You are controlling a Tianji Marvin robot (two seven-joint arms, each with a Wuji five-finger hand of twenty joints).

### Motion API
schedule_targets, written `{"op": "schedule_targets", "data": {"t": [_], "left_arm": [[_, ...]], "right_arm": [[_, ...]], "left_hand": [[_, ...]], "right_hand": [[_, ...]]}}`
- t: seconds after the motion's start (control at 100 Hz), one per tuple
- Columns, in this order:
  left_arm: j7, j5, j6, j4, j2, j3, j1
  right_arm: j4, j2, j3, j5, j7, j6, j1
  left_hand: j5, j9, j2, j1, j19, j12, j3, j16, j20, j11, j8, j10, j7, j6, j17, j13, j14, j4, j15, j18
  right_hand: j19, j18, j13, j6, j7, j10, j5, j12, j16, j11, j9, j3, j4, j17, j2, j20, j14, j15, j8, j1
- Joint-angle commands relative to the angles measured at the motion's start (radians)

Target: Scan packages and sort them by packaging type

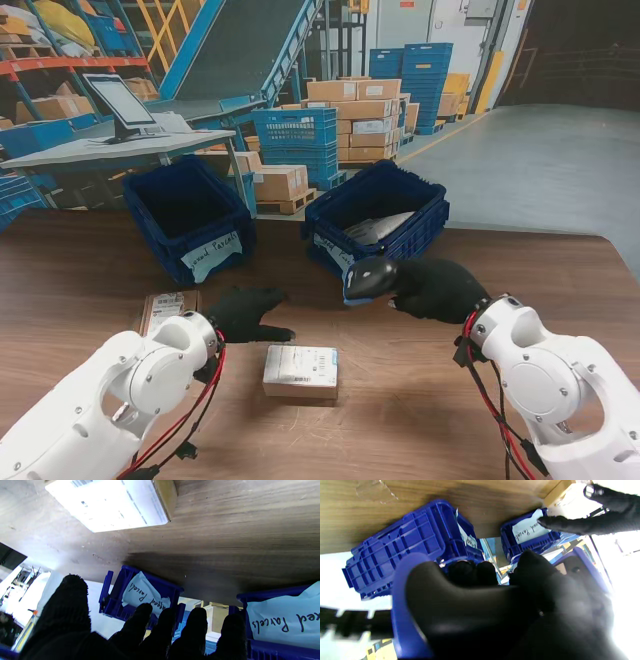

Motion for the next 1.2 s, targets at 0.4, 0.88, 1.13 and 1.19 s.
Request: {"op": "schedule_targets", "data": {"t": [0.4, 0.88, 1.13, 1.19], "left_arm": [[0.021, -0.196, -0.033, -0.047, -0.021, -0.08, 0.096], [0.069, -0.242, -0.036, -0.067, -0.032, -0.107, 0.148], [0.066, -0.26, -0.041, -0.07, -0.032, -0.116, 0.158], [0.072, -0.263, -0.041, -0.071, -0.033, -0.118, 0.162]], "right_arm": [[0.111, 0.027, -0.095, -0.012, 0.139, -0.076, 0.052], [0.206, 0.039, -0.189, -0.014, 0.177, -0.096, 0.124], [0.258, 0.038, -0.235, -0.017, 0.163, -0.091, 0.162], [0.272, 0.037, -0.245, -0.019, 0.156, -0.091, 0.169]], "left_hand": [[0.055, 0.043, 0.029, 0.047, 0.015, -0.001, -0.008, -0.005, 0.01, 0.003, 0.013, 0.008, 0.012, -0.014, 0.0, 0.028, 0.031, 0.026, 0.006, 0.022], [0.06, 0.036, 0.031, 0.052, 0.008, -0.003, -0.01, -0.01, -0.002, -0.001, 0.015, 0.019, 0.011, -0.015, -0.008, 0.015, 0.035, 0.025, -0.001, 0.024], [0.065, 0.035, 0.031, 0.054, 0.004, -0.005, -0.011, -0.012, -0.005, -0.001, 0.016, 0.021, 0.012, -0.015, -0.009, 0.013, 0.035, 0.024, -0.002, 0.023], [0.065, 0.035, 0.031, 0.054, 0.003, -0.005, -0.012, -0.013, -0.005, -0.001, 0.016, 0.021, 0.012, -0.015, -0.009, 0.012, 0.035, 0.024, -0.003, 0.024]], "right_hand": [[0.006, -0.007, 0.009, -0.073, 0.031, 0.009, 0.059, 0.001, -0.004, -0.003, 0.012, 0.097, -0.011, 0.005, 0.094, 0.009, -0.014, 0.001, 0.019, 0.104], [0.003, -0.012, 0.006, -0.075, 0.036, 0.007, 0.053, -0.002, -0.005, 0.002, 0.008, 0.095, -0.009, 0.004, 0.099, 0.005, -0.017, 0.002, 0.015, 0.102], [0.003, -0.014, 0.008, -0.075, 0.038, 0.005, 0.053, -0.004, -0.007, 0.003, 0.008, 0.095, -0.009, 0.007, 0.098, 0.004, -0.018, 0.002, 0.014, 0.101], [0.003, -0.014, 0.009, -0.076, 0.038, 0.005, 0.051, -0.004, -0.007, 0.003, 0.008, 0.095, -0.009, 0.007, 0.099, 0.004, -0.018, 0.002, 0.013, 0.1]]}}
